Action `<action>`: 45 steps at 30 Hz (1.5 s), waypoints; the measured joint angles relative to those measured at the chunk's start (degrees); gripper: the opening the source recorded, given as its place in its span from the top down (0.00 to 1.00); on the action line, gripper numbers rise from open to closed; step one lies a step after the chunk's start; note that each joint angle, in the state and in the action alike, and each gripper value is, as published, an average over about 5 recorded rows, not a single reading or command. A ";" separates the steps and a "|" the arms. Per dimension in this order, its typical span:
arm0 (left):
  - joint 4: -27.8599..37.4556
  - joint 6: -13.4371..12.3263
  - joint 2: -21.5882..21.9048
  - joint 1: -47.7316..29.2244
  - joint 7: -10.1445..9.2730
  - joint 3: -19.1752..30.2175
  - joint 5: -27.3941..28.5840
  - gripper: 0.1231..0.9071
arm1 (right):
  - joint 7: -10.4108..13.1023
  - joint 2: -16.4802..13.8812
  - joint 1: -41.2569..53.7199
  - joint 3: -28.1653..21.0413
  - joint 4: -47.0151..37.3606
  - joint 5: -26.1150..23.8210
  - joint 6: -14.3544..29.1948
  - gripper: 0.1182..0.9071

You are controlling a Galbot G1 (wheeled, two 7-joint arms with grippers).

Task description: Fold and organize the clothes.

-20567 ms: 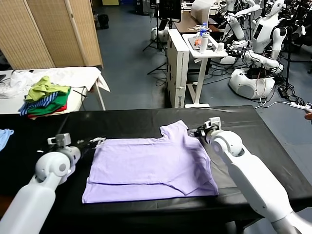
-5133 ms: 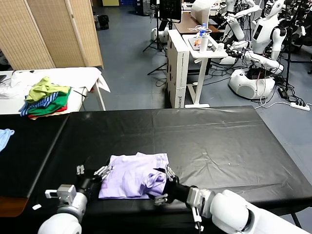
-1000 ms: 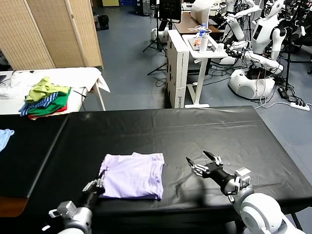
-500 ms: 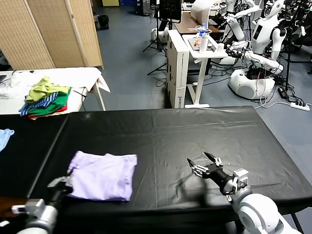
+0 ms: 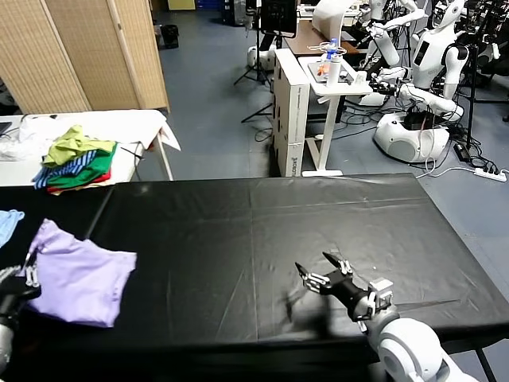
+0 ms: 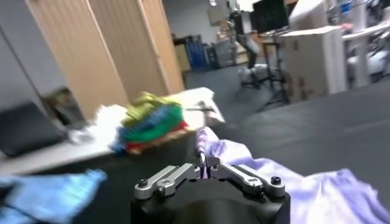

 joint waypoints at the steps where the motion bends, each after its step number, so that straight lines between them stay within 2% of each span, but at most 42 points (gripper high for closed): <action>1: -1.11 0.58 -0.49 -0.29 -0.49 0.65 0.41 0.93 | 0.01 -0.02 -0.25 0.08 0.17 -0.15 0.00 0.00; 5: -4.59 2.88 -3.68 -2.29 -2.05 6.53 0.81 0.93 | 0.07 -0.25 -1.41 0.91 1.07 -0.47 -0.12 0.00; 10: -5.12 4.16 -9.94 -5.91 -3.44 18.54 0.34 0.93 | 0.16 -0.42 -3.10 2.32 2.20 -0.84 -0.25 0.00; 17: -1.24 3.95 -18.83 -10.38 -4.54 33.00 1.63 0.93 | 0.29 -0.20 -4.69 3.10 3.08 -1.29 -0.40 0.00; 24: 2.98 2.62 -24.79 -11.31 -4.81 41.07 6.68 0.91 | 1.00 -0.44 -3.34 1.28 3.23 0.24 -1.39 0.00; 27: 3.39 2.58 -26.18 -10.82 -4.22 42.99 8.98 0.76 | 2.80 -0.93 -2.11 -0.08 3.59 3.78 -3.30 0.00; 31: 2.70 1.38 -26.35 -9.61 -1.74 44.34 12.33 0.42 | 6.15 -1.47 0.81 -2.41 3.71 11.28 -6.33 0.00; 34: 1.69 -1.25 -25.55 -9.09 0.03 44.03 15.51 0.19 | 8.22 -1.38 3.66 -4.51 3.35 17.26 -7.61 0.00; 37: 0.91 -4.73 -23.99 -9.52 0.20 42.23 18.08 0.04 | 10.11 -0.63 6.94 -7.46 2.56 22.17 -8.36 0.00; 40: 0.60 -6.98 -21.66 -10.36 -0.08 39.07 18.57 0.01 | 11.40 0.79 10.46 -11.24 1.11 24.67 -8.81 0.00; 45: 0.10 -7.57 -17.78 -10.57 -0.36 33.04 16.57 0.00 | 12.15 4.17 15.76 -18.06 -2.29 25.98 -8.86 0.00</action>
